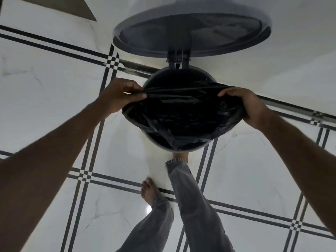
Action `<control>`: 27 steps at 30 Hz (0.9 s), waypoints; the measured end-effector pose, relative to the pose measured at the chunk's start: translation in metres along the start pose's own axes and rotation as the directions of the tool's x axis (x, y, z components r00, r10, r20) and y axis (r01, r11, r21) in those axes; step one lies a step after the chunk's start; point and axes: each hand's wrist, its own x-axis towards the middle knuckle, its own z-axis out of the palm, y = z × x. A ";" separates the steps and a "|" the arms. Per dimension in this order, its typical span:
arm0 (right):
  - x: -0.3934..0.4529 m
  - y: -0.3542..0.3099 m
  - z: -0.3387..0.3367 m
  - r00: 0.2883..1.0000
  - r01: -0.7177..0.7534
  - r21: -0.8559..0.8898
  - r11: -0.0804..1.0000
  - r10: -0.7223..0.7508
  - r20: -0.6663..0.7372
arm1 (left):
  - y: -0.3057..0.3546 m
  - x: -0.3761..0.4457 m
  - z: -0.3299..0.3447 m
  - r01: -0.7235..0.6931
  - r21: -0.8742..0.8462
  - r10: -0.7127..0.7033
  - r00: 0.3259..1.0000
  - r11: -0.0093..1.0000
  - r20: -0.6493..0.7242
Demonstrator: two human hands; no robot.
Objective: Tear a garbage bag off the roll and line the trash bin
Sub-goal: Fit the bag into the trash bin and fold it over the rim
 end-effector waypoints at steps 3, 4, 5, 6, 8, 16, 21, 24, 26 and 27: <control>0.020 0.000 -0.002 1.000 -0.016 0.012 1.000 0.016 0.025 | -0.010 0.020 0.009 0.024 -0.080 -0.034 0.991 0.997 -0.133; 0.026 -0.002 -0.002 1.000 -0.002 0.014 1.000 0.002 0.023 | -0.011 0.027 0.014 0.054 -0.127 -0.078 0.977 0.990 -0.196; 0.033 -0.003 -0.002 1.000 0.014 0.014 1.000 -0.014 0.010 | -0.013 0.036 0.019 0.086 -0.169 -0.129 0.958 0.982 -0.257; 0.038 -0.004 -0.002 0.999 0.037 0.013 0.999 -0.037 -0.011 | -0.015 0.044 0.023 0.116 -0.212 -0.179 0.934 0.970 -0.309; 0.049 -0.005 -0.003 0.993 0.102 0.021 0.995 -0.101 -0.058 | -0.018 0.060 0.029 0.158 -0.288 -0.264 0.888 0.944 -0.377; 0.071 -0.002 -0.007 0.958 0.172 0.162 0.972 -0.127 -0.257 | -0.015 0.087 0.033 0.209 -0.367 -0.359 0.838 0.906 -0.411; 0.074 0.009 0.007 0.938 0.051 0.066 0.997 -0.025 -0.346 | -0.017 0.076 0.036 0.390 -0.425 -0.490 0.858 0.817 -0.154; 0.070 0.017 0.013 0.932 -0.010 0.063 0.998 0.032 -0.360 | -0.025 0.061 0.033 0.368 -0.410 -0.445 0.889 0.835 -0.107; 0.066 0.018 0.014 0.938 0.000 0.065 0.998 0.023 -0.345 | -0.029 0.052 0.028 0.336 -0.435 -0.423 0.898 0.836 -0.120; 0.064 0.019 0.013 0.941 0.004 0.057 0.998 0.016 -0.338 | -0.031 0.048 0.027 0.316 -0.444 -0.407 0.905 0.838 -0.126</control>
